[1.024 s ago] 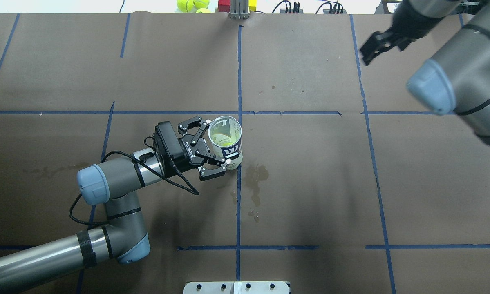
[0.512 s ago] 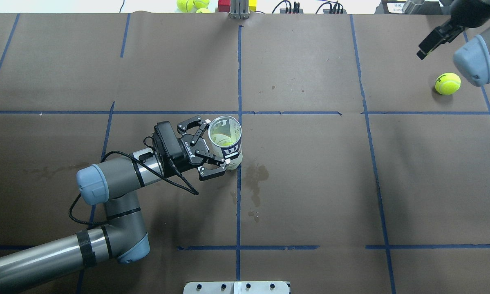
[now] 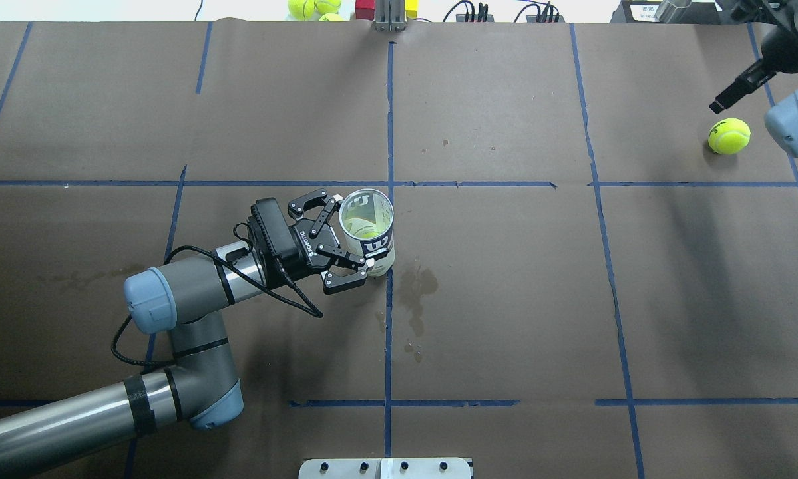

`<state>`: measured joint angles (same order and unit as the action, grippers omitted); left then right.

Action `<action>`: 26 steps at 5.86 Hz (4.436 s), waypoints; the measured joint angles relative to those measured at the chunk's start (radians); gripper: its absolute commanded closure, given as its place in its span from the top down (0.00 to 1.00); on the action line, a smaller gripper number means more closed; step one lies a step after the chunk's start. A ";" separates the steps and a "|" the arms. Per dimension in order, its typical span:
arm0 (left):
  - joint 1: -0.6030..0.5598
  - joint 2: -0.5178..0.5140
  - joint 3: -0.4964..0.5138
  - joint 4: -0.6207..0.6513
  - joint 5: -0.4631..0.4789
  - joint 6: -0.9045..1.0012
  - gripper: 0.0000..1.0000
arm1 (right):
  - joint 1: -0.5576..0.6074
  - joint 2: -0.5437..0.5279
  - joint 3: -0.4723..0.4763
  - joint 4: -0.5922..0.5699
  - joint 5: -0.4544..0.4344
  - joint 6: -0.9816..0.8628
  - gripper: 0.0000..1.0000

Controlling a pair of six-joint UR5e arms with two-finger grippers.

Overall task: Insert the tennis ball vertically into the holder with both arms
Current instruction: 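Grasp the second tennis ball with the right gripper, then carry the second ball with the right gripper over the can's opening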

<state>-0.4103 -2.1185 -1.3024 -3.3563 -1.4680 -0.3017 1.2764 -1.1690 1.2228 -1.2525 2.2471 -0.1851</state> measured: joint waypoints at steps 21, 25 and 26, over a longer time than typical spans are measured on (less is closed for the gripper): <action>-0.008 0.003 0.000 0.003 0.000 0.009 1.00 | -0.094 0.048 -0.204 0.039 -0.155 0.011 0.28; -0.009 0.002 0.000 0.002 0.000 0.007 1.00 | -0.079 0.045 -0.059 0.035 -0.135 0.123 0.05; -0.009 0.002 0.000 0.002 -0.001 0.004 1.00 | -0.081 0.042 0.034 0.030 -0.104 0.242 0.04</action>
<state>-0.4192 -2.1169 -1.3024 -3.3548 -1.4688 -0.2973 1.1953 -1.1274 1.2565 -1.2222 2.1430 0.0572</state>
